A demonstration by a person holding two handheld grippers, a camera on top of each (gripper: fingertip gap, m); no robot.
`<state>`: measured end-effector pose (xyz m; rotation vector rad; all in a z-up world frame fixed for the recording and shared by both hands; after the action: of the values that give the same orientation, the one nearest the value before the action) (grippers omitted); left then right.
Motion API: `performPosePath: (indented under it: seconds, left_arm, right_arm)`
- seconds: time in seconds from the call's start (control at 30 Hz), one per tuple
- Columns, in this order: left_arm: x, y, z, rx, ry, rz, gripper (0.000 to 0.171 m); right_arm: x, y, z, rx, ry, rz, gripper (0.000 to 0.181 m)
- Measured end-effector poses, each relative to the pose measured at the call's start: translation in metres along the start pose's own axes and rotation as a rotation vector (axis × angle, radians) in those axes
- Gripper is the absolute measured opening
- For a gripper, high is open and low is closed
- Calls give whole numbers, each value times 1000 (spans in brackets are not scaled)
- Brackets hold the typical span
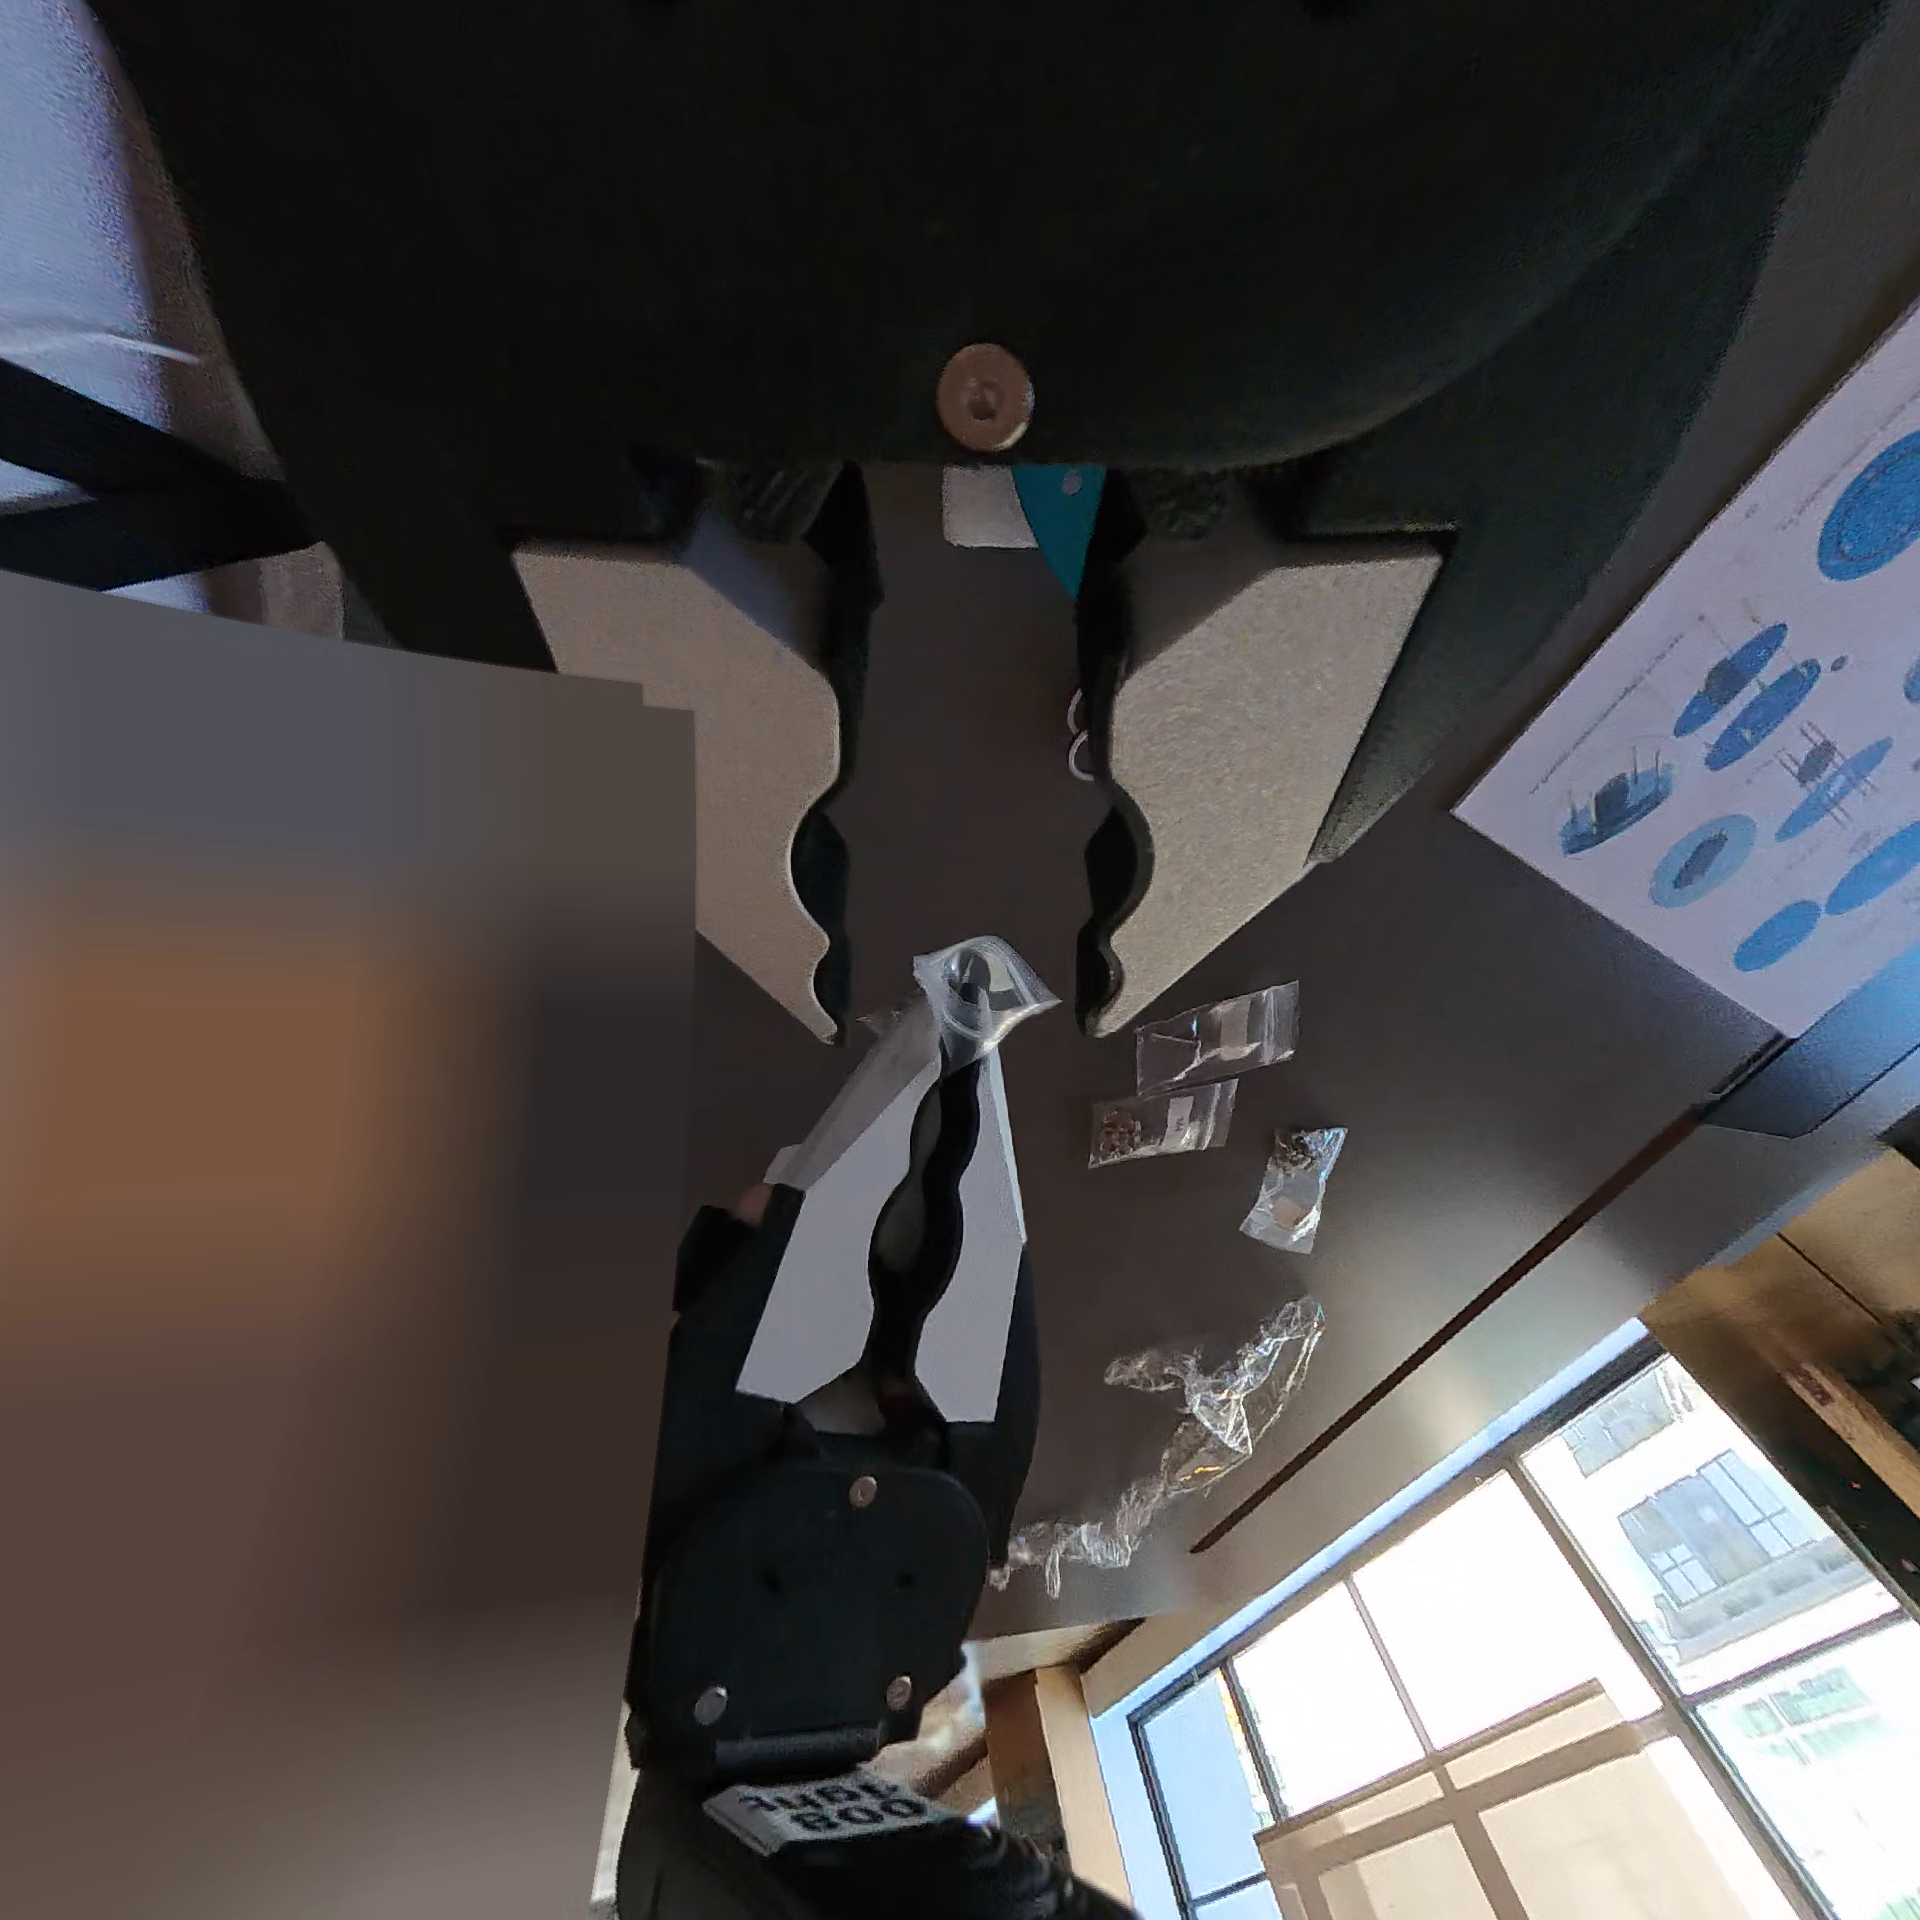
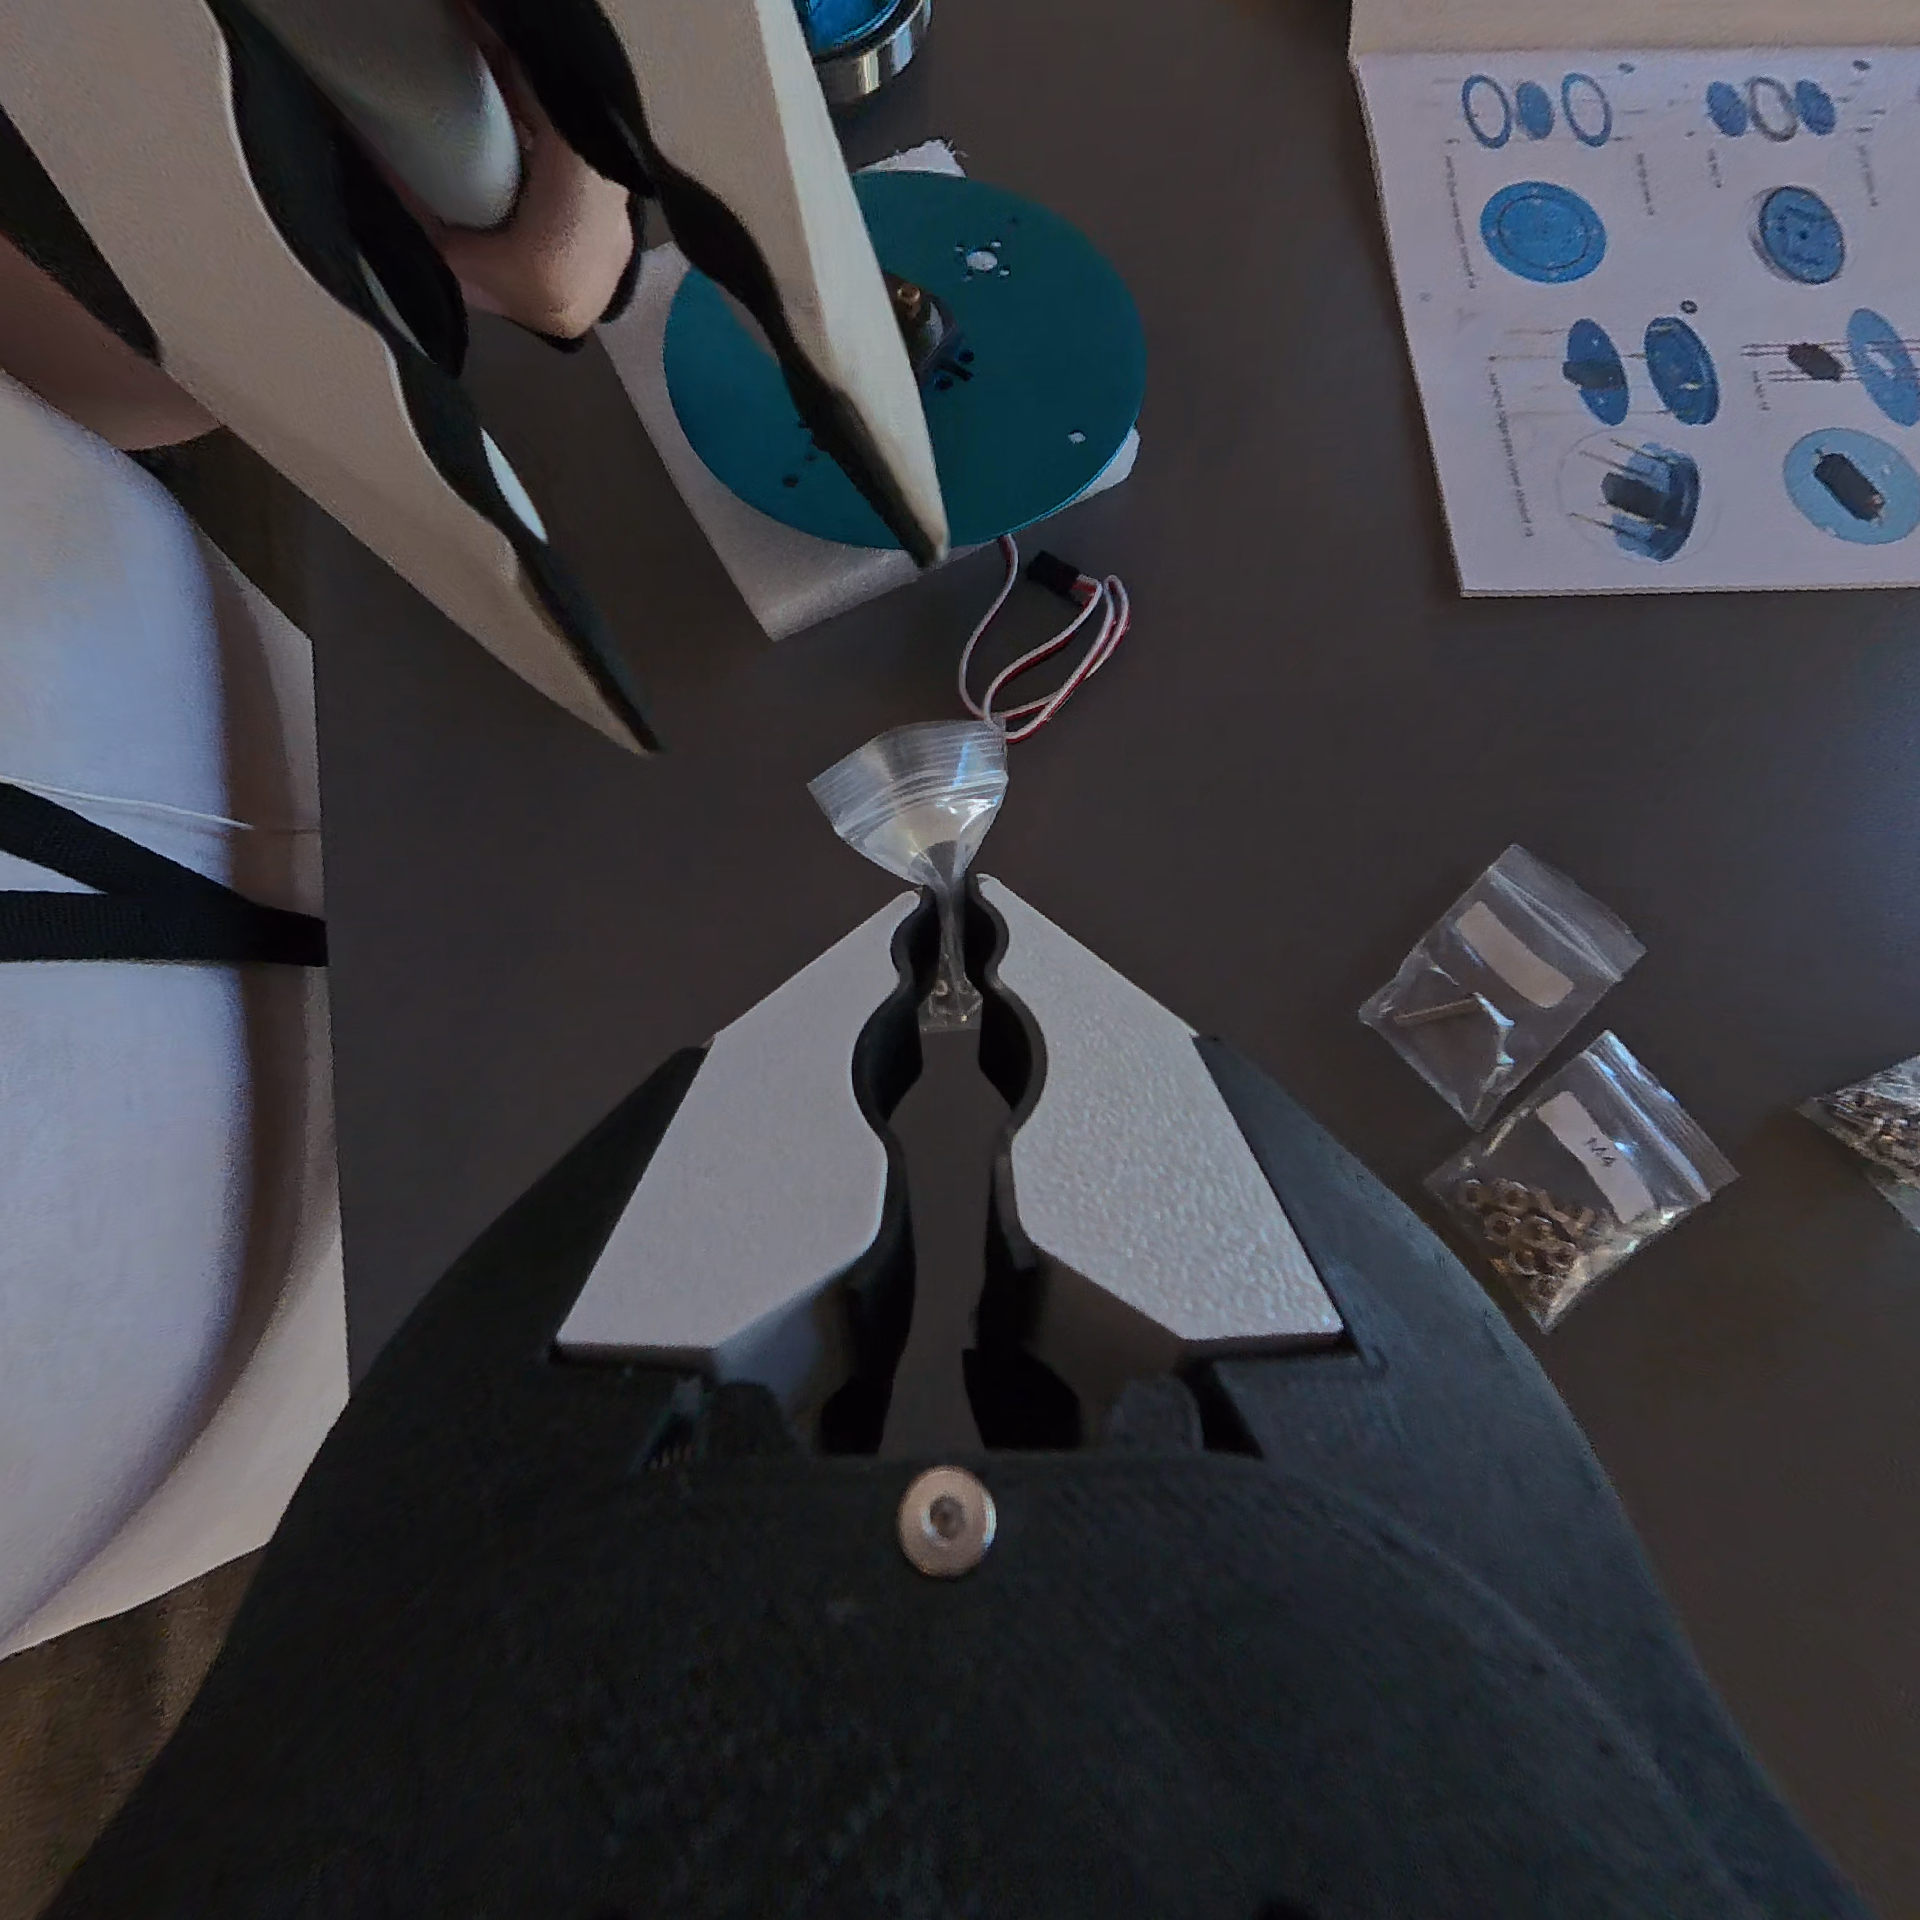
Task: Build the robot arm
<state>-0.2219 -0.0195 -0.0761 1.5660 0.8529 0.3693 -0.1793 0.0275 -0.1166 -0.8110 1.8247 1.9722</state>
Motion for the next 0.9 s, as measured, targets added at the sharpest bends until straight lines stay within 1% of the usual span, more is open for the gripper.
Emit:
performPosePath:
  seconds: [0.03, 0.1, 0.23, 0.37, 0.53, 0.63, 0.73, 0.8, 0.83, 0.9]
  left_arm:
    - [3, -5, -1, 15, 12, -28, 44]
    - [10, -17, 0, 29, -3, -110, 55]
    - [18, -27, 11, 75, -79, -176, 54]
    - [18, -29, 16, 100, -110, -178, 26]
    - [17, -35, 16, 55, -121, -196, 13]
    - [18, -39, 12, 21, -101, -216, 12]
    - [19, -43, 9, 11, -82, -254, 11]
    - [21, -44, 7, -1, -64, -268, 10]
    - [22, -44, 7, -16, -59, -271, 10]
    - [24, -44, 7, -46, -53, -274, 10]
  right_arm:
    - [1, -1, -2, 9, 3, 1, 2]
    - [2, -1, -7, 22, 17, 10, 2]
    - [1, -2, -17, 15, 60, 27, 3]
    - [2, -5, -26, 15, 121, 59, 4]
    - [6, -8, -31, 7, 175, 101, 6]
    - [11, -9, -29, 32, 170, 126, 12]
    - [15, -9, -27, 83, 154, 169, 24]
    - [17, -8, -26, 143, 137, 213, 30]
    - [17, -6, -25, 183, 122, 242, 39]
    - [18, -3, -23, 264, 77, 305, 48]
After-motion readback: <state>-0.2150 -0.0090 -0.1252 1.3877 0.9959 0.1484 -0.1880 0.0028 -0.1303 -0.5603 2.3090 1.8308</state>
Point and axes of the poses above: each gripper's, where its closed fingertips meet, x out along the fingers, y out of its top, z = x × y across the jaws, the point moved 3 cm from there along -x, back along the fingers, and after that the axes turned 6 degrees about z, right-handed, at the moved point
